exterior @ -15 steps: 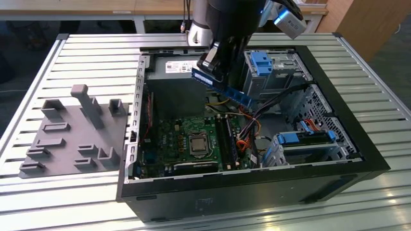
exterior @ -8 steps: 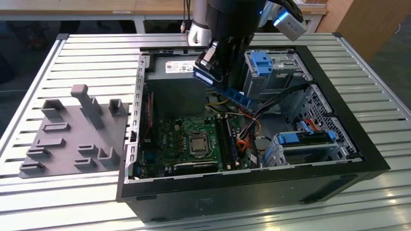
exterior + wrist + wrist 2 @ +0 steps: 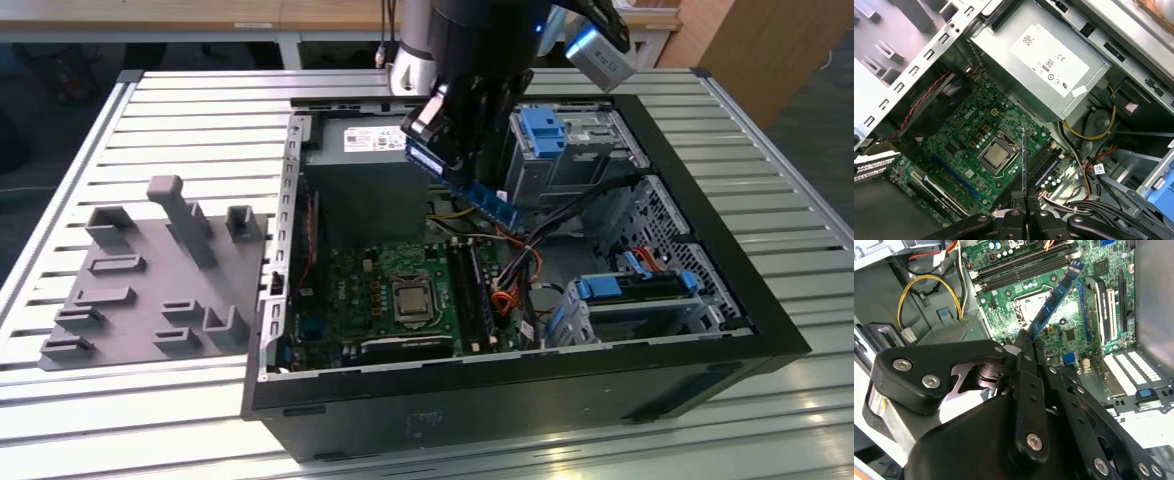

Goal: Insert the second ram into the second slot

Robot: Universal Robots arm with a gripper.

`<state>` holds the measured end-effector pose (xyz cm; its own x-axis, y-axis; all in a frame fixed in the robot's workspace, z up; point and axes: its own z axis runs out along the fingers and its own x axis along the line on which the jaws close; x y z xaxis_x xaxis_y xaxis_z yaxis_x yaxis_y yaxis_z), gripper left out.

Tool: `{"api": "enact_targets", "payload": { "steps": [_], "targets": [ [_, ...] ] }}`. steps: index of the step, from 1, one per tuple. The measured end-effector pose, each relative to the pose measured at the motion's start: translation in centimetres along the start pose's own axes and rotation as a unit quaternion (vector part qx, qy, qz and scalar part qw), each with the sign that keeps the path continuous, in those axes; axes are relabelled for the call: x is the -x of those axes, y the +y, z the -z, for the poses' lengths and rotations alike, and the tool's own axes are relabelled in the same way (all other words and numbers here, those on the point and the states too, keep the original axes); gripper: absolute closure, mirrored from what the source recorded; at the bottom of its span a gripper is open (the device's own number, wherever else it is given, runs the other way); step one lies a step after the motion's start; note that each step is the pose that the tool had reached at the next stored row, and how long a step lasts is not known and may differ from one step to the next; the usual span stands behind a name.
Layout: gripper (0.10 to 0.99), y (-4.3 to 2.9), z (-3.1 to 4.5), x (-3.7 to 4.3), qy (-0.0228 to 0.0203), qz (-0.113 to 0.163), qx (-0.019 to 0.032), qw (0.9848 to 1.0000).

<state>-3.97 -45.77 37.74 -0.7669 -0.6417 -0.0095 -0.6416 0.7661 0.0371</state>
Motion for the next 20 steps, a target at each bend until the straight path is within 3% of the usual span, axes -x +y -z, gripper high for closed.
{"api": "enact_targets", "payload": {
  "steps": [11,16,20],
  "targets": [
    [0.949,0.0,-0.04,0.0,-0.0023,-0.062,-0.0006,0.9981],
    [0.949,0.0,-0.05,0.0,-0.0033,-0.09,-0.0009,0.996],
    [0.949,0.0,-0.06,0.0,-0.0042,-0.115,-0.0011,0.9934]
  ]
}}
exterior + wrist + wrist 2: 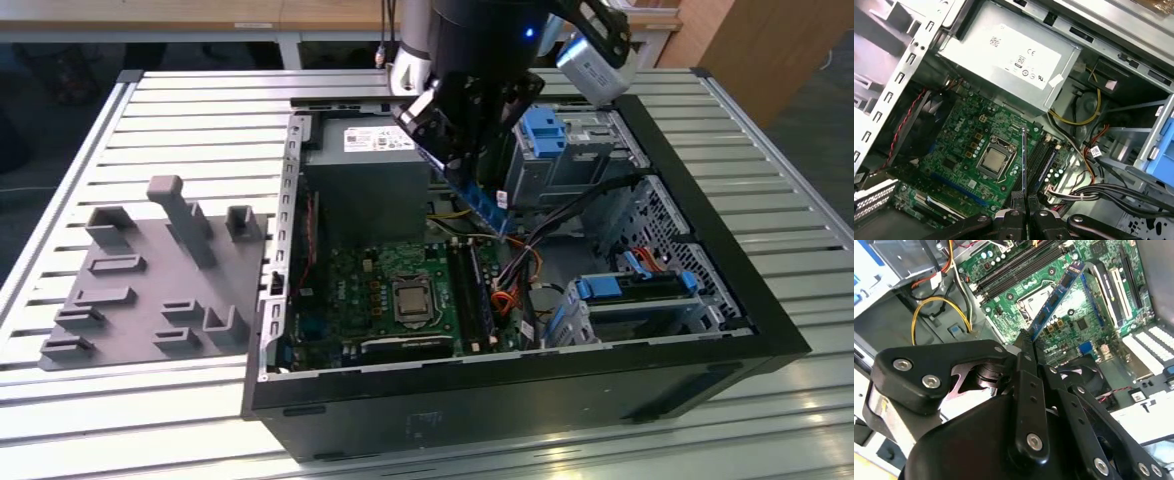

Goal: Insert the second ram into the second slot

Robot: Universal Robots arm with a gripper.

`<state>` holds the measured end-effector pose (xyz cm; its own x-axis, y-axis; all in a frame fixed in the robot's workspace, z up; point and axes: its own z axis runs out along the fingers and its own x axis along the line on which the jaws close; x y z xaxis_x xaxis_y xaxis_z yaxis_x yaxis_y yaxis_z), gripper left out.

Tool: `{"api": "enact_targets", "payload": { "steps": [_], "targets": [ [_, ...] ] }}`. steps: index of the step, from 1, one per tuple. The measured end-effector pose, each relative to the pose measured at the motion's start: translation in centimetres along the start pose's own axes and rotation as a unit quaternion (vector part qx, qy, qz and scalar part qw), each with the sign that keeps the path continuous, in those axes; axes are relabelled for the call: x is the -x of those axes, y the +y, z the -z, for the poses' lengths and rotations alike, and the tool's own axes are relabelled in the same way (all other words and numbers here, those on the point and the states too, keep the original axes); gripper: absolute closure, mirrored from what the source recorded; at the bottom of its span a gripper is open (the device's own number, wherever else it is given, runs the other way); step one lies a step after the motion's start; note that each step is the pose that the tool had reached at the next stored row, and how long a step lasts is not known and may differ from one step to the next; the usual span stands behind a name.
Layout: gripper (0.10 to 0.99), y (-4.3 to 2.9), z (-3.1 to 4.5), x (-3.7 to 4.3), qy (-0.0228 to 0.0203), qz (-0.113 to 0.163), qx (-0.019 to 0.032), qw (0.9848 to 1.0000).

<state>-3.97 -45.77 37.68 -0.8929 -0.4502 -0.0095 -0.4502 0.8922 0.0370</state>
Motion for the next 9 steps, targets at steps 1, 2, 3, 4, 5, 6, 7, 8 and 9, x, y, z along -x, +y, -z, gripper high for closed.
{"api": "enact_targets", "payload": {
  "steps": [1,2,3,4,5,6,7,8,9],
  "targets": [
    [0.949,0.0,0.0,0.0,-0.0003,-0.007,-0.0001,1.0],
    [0.949,0.0,-0.01,0.0,-0.0005,-0.015,-0.0002,0.9999],
    [0.949,0.0,-0.01,0.0,-0.0008,-0.023,-0.0002,0.9997],
    [0.949,0.0,-0.02,0.0,-0.0011,-0.031,-0.0003,0.9995],
    [0.949,0.0,-0.03,0.0,-0.0014,-0.04,-0.0004,0.9992],
    [0.949,0.0,-0.04,0.0,-0.0018,-0.05,-0.0005,0.9988],
    [0.949,0.0,-0.05,0.0,-0.0021,-0.058,-0.0006,0.9983],
    [0.949,0.0,-0.07,0.0,-0.0025,-0.068,-0.0006,0.9977],
    [0.949,0.0,-0.08,0.0,-0.0028,-0.076,-0.0008,0.9971]
  ]
}}
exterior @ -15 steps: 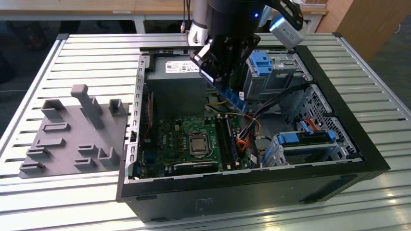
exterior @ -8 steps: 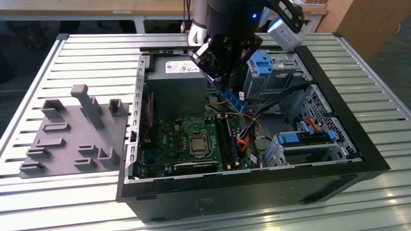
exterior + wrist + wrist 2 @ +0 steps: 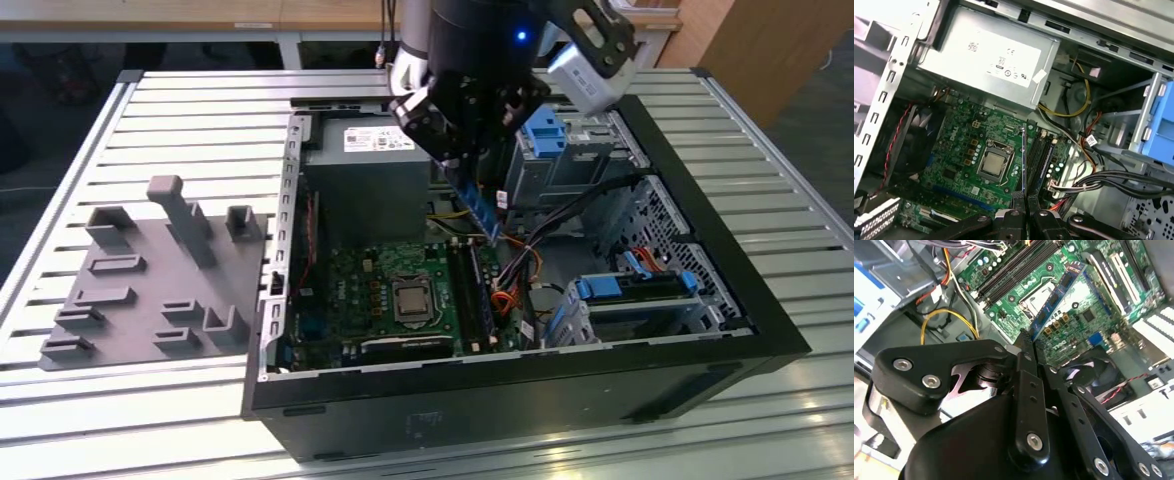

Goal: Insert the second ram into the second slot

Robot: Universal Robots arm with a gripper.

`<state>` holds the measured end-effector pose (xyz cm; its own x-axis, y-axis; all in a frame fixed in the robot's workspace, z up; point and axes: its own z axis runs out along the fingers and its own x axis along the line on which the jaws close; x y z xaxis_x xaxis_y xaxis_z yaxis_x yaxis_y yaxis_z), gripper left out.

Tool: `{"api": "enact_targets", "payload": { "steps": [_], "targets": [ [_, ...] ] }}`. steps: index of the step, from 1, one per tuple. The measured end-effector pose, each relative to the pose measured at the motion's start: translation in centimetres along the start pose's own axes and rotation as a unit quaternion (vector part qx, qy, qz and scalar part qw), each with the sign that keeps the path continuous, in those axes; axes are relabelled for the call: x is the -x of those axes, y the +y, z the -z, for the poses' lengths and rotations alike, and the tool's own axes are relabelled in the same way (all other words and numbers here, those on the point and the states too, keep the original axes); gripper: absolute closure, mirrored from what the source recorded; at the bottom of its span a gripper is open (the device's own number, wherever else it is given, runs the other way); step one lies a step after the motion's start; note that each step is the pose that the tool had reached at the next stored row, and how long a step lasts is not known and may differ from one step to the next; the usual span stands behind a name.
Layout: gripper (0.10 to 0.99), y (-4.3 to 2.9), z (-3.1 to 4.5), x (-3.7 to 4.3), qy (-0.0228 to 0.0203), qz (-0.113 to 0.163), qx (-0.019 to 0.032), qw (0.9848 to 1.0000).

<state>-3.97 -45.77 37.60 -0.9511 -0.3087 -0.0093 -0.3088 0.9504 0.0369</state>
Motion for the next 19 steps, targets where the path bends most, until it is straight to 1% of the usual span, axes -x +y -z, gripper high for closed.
{"api": "enact_targets", "payload": {
  "steps": [3,5,9,12,16,19],
  "targets": [
    [0.949,0.0,-0.05,0.0,-0.001,-0.027,-0.0002,0.9996],
    [0.949,0.0,-0.08,0.0,-0.0017,-0.046,-0.0004,0.999],
    [0.949,0.0,-0.12,0.0,-0.0029,-0.079,-0.0008,0.9969],
    [0.949,0.0,-0.15,0.0,-0.0037,-0.101,-0.0009,0.9949],
    [0.949,-0.01,-0.26,0.0,-0.0044,-0.119,-0.0011,0.9929],
    [0.949,-0.01,-0.37,-0.01,-0.0046,-0.122,-0.0011,0.9925]
  ]
}}
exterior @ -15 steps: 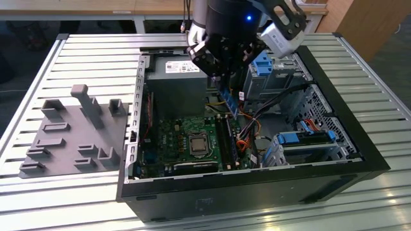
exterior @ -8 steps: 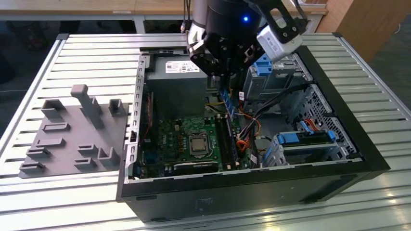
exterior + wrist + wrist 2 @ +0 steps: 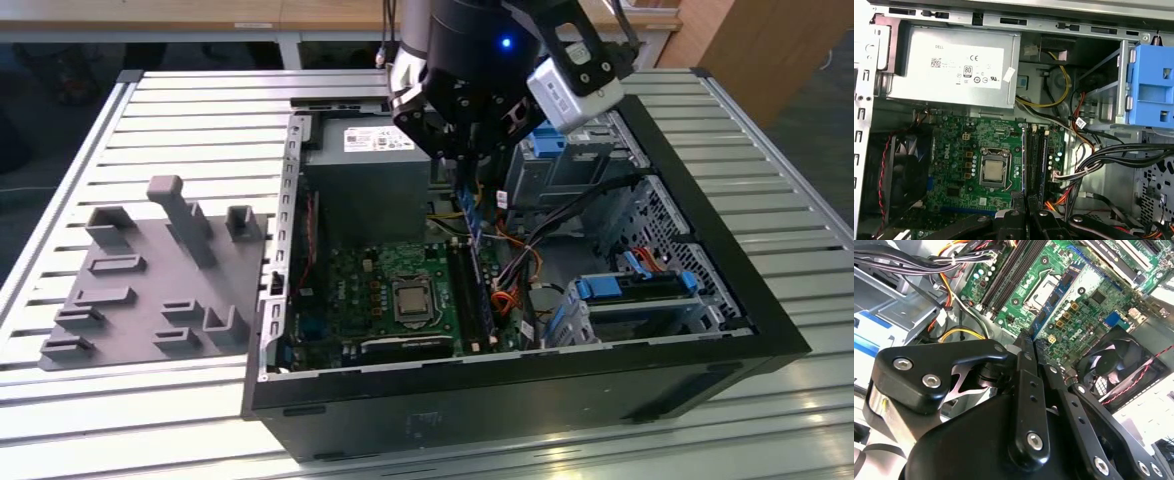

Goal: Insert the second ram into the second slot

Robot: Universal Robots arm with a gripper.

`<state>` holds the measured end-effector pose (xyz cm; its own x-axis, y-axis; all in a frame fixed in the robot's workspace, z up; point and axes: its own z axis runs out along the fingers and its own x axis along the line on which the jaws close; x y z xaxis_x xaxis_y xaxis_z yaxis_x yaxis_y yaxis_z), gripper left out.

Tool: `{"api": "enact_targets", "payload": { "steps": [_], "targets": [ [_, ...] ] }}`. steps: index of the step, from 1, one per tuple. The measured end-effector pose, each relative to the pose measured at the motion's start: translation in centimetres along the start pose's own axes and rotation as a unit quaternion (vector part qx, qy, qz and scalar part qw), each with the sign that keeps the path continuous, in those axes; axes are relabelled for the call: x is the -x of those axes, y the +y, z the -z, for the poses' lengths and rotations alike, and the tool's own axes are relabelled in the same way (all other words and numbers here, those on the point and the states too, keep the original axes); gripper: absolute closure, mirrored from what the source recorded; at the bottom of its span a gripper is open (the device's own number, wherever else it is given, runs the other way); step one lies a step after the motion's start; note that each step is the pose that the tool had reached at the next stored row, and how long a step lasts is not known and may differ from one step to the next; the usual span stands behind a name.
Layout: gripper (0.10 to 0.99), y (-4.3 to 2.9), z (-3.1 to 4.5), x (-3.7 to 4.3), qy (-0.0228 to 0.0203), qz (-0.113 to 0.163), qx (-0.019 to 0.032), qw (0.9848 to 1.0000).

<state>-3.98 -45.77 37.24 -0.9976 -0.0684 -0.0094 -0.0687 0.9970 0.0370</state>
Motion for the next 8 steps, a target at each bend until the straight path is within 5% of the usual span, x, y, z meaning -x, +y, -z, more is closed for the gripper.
{"api": "enact_targets", "payload": {
  "steps": [8],
  "targets": [
    [0.949,-0.01,-0.18,0.0,0.0,-0.002,-0.0001,1.0]
  ]
}}
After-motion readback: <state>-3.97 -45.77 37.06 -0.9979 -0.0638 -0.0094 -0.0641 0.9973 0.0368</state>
